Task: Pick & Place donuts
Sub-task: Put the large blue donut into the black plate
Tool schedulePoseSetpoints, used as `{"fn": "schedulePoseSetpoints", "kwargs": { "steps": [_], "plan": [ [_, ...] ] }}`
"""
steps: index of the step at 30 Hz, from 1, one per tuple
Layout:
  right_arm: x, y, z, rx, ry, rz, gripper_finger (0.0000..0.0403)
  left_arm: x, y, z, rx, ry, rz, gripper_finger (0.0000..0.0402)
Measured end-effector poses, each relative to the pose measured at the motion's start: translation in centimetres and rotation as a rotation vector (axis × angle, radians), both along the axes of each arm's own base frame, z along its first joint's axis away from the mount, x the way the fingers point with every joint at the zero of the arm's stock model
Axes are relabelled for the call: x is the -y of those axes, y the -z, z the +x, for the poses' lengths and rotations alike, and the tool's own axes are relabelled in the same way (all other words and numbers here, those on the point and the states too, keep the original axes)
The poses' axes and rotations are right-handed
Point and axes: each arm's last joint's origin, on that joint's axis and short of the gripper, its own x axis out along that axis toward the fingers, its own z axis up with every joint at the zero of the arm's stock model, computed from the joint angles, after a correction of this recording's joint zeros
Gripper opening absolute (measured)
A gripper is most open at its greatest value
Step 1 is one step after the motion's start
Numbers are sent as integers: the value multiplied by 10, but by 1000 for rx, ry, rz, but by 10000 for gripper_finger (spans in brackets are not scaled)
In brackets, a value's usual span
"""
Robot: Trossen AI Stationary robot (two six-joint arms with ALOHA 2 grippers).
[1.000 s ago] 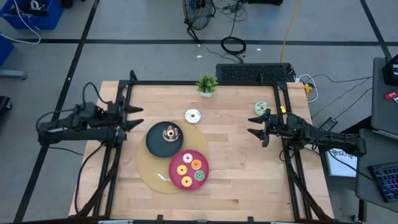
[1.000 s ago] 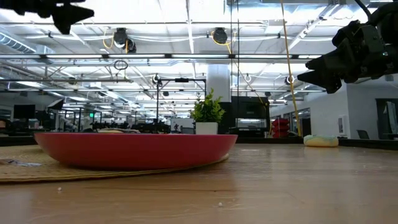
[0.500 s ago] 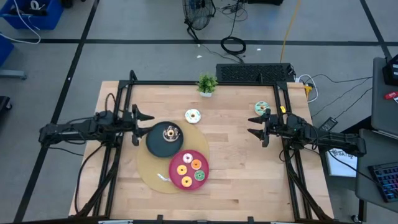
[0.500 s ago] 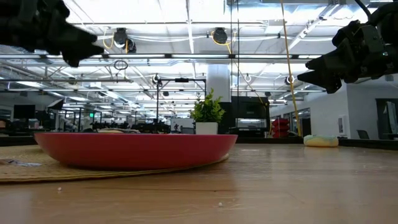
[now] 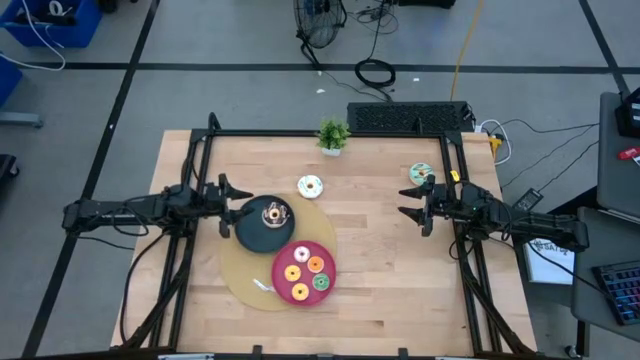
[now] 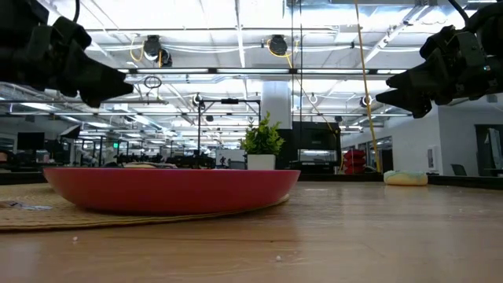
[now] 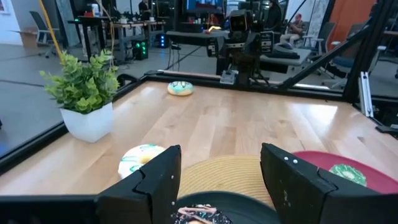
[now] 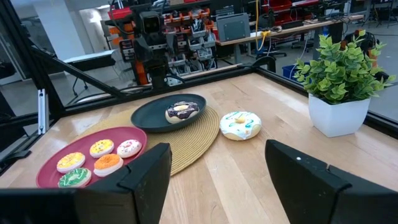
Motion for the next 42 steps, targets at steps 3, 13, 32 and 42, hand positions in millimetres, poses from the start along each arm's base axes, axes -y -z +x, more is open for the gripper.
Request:
{"fn": "schedulePoseSetpoints", "kwargs": {
  "steps": [3,13,32,42],
  "plan": [
    [0,0,0,0,0,0,247,0,0,0,0,-2,0,219],
    [0,0,0,0,0,0,247,1,1,0,-8,45,0,214],
    [0,0,0,0,0,0,247,-1,3,0,-34,-25,51,214],
    [0,0,0,0,0,0,247,-2,8,-1,-96,-70,86,214]
  ]
}}
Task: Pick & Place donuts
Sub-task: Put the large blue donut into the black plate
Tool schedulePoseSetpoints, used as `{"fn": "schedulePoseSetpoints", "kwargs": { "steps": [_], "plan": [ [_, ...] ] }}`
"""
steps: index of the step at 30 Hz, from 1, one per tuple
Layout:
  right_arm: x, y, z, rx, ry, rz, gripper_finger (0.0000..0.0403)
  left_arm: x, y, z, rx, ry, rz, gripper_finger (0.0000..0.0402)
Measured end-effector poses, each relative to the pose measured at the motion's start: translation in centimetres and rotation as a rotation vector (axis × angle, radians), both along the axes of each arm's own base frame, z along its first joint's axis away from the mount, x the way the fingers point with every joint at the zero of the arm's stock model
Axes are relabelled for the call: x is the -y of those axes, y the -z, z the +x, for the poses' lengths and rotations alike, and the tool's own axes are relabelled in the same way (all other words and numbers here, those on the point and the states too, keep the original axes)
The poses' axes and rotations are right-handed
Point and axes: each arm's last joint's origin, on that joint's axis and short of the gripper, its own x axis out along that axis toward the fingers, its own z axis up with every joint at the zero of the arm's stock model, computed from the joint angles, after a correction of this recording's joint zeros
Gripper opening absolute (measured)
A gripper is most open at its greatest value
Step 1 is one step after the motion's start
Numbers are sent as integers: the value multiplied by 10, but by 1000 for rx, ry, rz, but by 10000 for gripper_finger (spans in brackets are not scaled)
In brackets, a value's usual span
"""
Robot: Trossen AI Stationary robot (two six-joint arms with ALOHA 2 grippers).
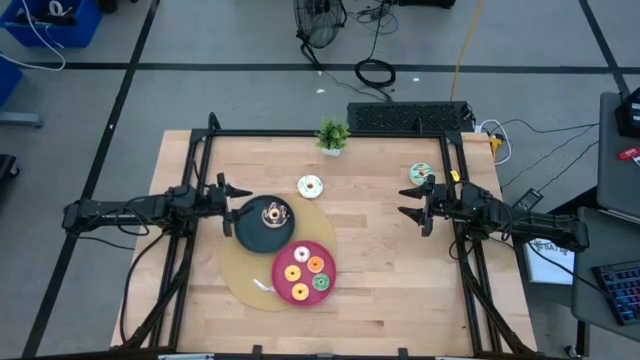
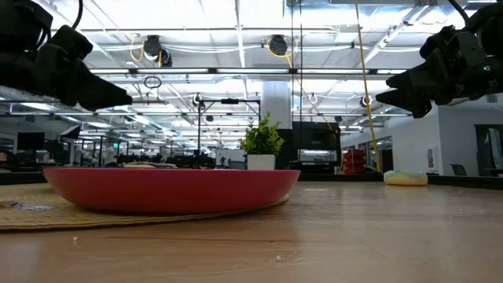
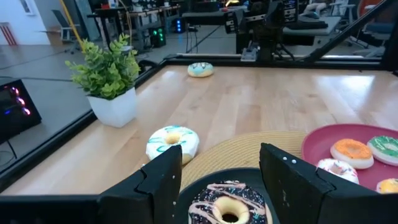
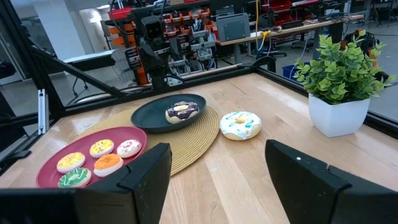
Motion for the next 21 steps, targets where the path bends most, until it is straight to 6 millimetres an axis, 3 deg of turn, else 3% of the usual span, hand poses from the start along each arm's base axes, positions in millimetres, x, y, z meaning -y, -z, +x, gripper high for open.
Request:
{"fn": "schedulePoseSetpoints", "kwargs": {
  "steps": [15,18,21],
  "plan": [
    [0,-1,0,2,3,-22,247,0,0,0,2,0,2,214],
    [0,-9,0,83,-2,-71,247,0,0,0,2,0,2,214],
    [0,-19,0,197,-6,5,247,0,0,0,2,0,2,214]
  ]
}}
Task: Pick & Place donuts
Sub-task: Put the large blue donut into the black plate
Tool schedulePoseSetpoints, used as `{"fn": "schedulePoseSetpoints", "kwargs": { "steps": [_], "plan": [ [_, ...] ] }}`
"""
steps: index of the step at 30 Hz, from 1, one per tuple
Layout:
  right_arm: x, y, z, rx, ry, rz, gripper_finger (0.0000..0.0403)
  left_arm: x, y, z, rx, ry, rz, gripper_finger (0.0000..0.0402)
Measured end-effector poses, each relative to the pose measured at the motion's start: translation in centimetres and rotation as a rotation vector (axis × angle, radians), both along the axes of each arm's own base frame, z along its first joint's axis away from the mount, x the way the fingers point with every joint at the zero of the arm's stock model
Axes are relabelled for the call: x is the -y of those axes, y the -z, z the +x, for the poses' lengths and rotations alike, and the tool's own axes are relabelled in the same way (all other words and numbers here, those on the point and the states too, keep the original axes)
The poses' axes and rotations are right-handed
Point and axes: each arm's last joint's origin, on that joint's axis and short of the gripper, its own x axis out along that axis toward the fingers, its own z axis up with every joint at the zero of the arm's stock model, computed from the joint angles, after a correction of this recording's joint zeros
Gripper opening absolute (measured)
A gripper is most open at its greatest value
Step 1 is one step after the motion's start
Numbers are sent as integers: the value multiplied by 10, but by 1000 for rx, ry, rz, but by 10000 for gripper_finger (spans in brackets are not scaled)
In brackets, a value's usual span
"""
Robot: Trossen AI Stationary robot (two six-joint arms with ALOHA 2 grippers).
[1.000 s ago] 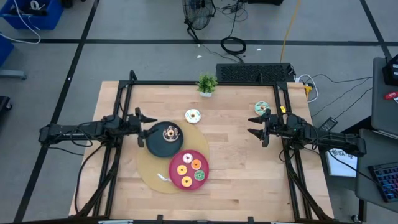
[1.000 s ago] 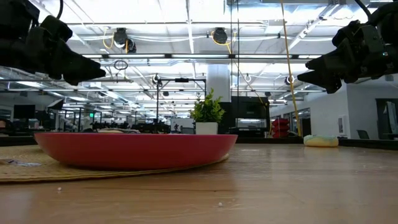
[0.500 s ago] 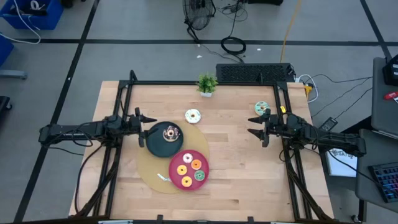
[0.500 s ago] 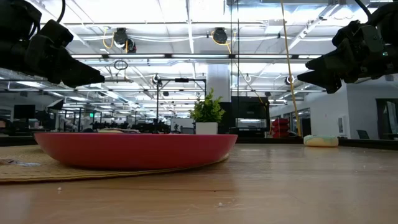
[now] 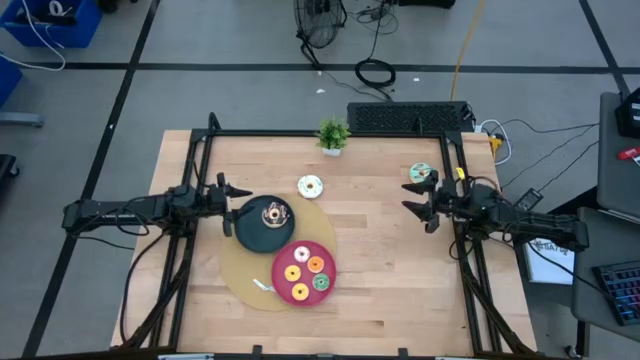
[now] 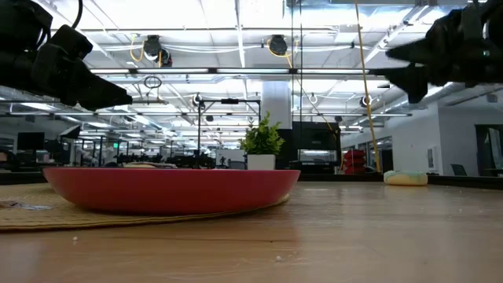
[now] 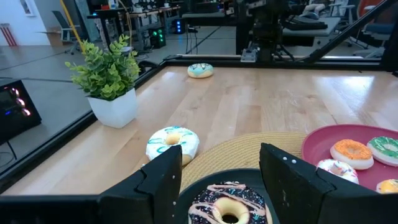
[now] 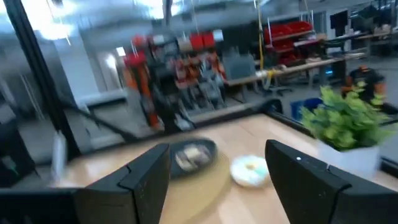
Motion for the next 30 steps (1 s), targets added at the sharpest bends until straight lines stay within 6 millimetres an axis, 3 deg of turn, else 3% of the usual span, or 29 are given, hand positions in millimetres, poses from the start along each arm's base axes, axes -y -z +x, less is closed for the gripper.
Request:
{"fn": "schedulePoseSetpoints", "kwargs": {
  "steps": [8,16,20,24,26,30],
  "plan": [
    [0,-19,-4,230,5,99,247,0,0,0,1,0,0,214],
    [0,-18,-4,214,6,94,247,0,0,0,1,0,0,214],
    [0,-19,-4,201,41,-35,247,0,0,0,1,0,0,214],
    [7,-18,-6,156,304,-98,247,0,0,0,1,0,0,214],
    [11,-15,-8,145,460,-18,247,0,0,0,1,0,0,214],
    [15,-14,-10,207,563,146,247,0,0,0,1,0,0,214]
  ]
}}
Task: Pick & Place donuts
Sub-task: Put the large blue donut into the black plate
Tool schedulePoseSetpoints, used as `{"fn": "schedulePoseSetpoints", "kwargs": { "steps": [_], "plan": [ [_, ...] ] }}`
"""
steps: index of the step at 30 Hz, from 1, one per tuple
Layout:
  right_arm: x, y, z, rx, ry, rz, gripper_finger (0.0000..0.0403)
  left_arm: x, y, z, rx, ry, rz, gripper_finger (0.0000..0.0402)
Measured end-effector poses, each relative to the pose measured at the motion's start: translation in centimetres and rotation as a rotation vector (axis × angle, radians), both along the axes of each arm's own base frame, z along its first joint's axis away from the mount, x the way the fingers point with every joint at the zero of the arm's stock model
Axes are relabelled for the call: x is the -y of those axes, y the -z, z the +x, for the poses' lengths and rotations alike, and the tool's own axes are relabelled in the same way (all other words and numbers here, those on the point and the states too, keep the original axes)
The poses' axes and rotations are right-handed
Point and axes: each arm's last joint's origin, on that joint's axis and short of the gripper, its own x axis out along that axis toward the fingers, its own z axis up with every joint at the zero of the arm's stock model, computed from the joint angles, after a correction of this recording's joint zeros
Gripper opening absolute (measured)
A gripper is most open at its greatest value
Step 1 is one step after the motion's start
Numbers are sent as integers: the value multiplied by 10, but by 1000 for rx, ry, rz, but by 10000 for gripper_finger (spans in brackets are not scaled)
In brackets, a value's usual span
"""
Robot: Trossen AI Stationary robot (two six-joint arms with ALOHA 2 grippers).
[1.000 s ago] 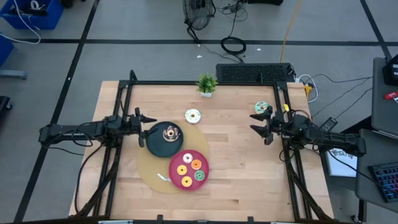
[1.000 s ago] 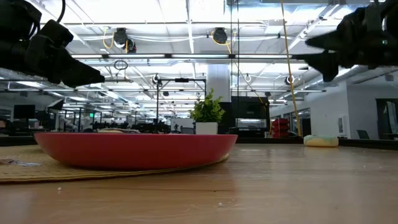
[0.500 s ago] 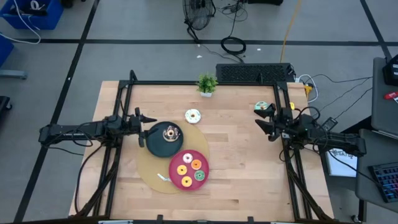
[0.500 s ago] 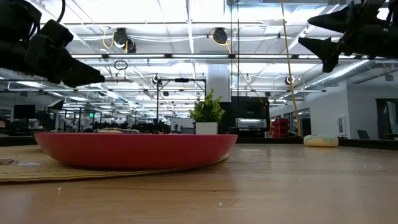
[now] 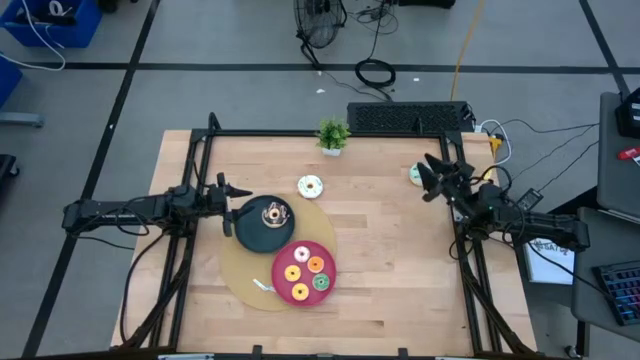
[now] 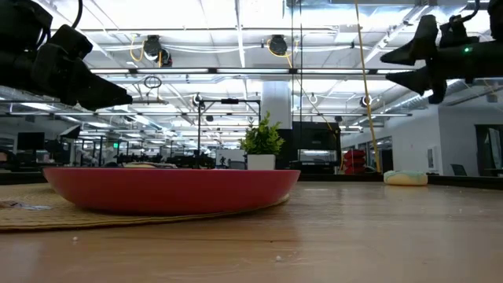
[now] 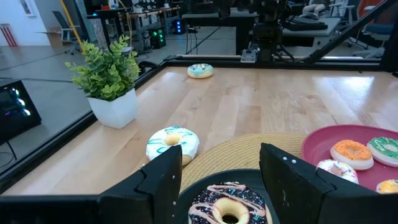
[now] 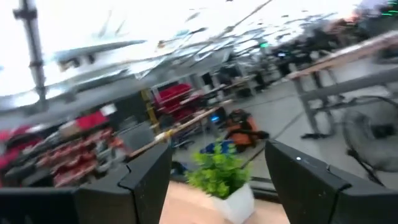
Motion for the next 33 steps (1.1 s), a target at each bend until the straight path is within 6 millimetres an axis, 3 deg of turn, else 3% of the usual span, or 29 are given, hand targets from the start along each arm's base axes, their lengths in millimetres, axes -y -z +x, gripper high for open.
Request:
{"fn": "schedulePoseSetpoints", "kwargs": {
  "steps": [5,9,17,20,23,25,29,33],
  "plan": [
    [3,6,-2,-47,139,51,246,0,0,0,0,0,0,214],
    [3,14,0,-71,112,117,246,0,0,0,0,0,0,214],
    [3,12,1,-140,107,46,243,0,0,0,0,0,0,214],
    [4,19,4,-361,113,82,243,0,0,0,1,0,0,214],
    [7,-8,5,-475,193,153,246,0,0,0,0,0,0,214],
    [11,-15,8,-621,248,248,251,0,0,0,0,0,0,214],
    [22,-39,22,-807,227,462,270,0,0,0,0,1,0,214],
    [39,-33,40,-1025,238,575,292,0,0,0,0,0,0,214]
  ]
}}
